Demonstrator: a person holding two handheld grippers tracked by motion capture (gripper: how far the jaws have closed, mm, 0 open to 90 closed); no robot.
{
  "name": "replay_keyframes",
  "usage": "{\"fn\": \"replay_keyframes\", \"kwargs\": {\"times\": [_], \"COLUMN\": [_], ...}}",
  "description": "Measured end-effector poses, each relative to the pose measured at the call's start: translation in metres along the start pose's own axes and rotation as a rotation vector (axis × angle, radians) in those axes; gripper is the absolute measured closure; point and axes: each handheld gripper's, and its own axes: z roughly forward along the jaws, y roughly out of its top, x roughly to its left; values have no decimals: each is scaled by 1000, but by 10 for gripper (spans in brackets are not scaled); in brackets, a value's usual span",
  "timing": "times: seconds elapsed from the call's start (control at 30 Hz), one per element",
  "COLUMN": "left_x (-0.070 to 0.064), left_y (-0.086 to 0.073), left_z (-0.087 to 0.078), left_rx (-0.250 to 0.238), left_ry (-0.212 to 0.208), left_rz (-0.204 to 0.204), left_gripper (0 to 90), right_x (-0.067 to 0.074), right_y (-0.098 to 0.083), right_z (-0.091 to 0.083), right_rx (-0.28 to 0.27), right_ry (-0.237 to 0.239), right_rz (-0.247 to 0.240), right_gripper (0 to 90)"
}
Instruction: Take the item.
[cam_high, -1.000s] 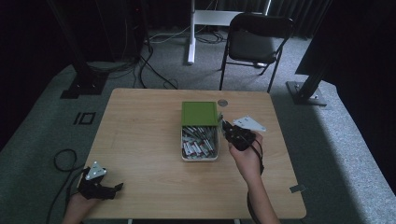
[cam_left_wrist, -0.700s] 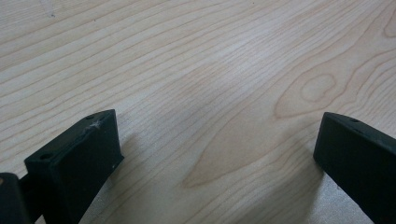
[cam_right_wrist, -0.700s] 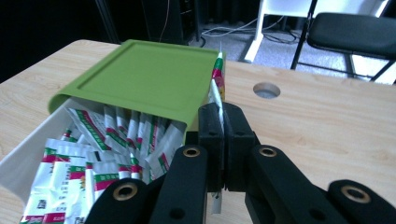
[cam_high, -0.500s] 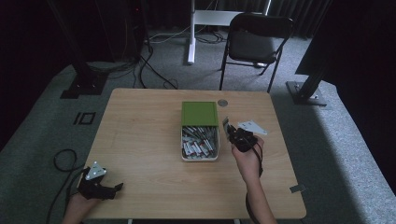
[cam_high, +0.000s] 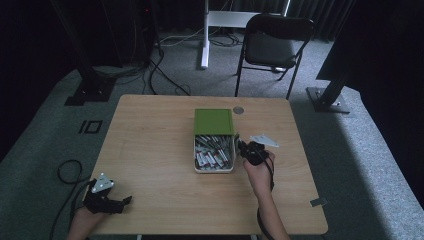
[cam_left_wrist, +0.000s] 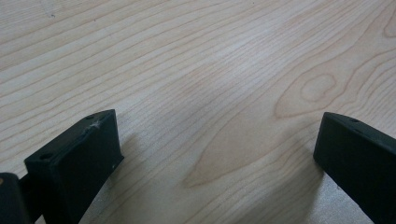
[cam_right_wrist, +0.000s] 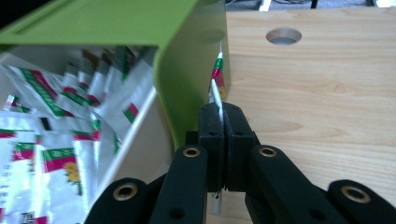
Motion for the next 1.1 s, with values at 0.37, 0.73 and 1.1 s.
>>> {"fn": "replay_keyframes", "kwargs": {"times": [0.37, 0.73, 1.1], "left_x": [0, 0, 0], "left_y": [0, 0, 0], "left_z": [0, 0, 0], "left_rx": [0, 0, 1], "left_ry": [0, 0, 0], "left_rz": [-1, 0, 0], "left_gripper": [14, 14, 14], "right_x": [-5, -17, -30], "right_y": [-17, -27, -36], "right_z": [16, 26, 32], "right_rx": [40, 81, 101], "right_ry": [5, -17, -60], "right_rz": [35, 17, -19], "right_gripper": [885, 824, 613]}}
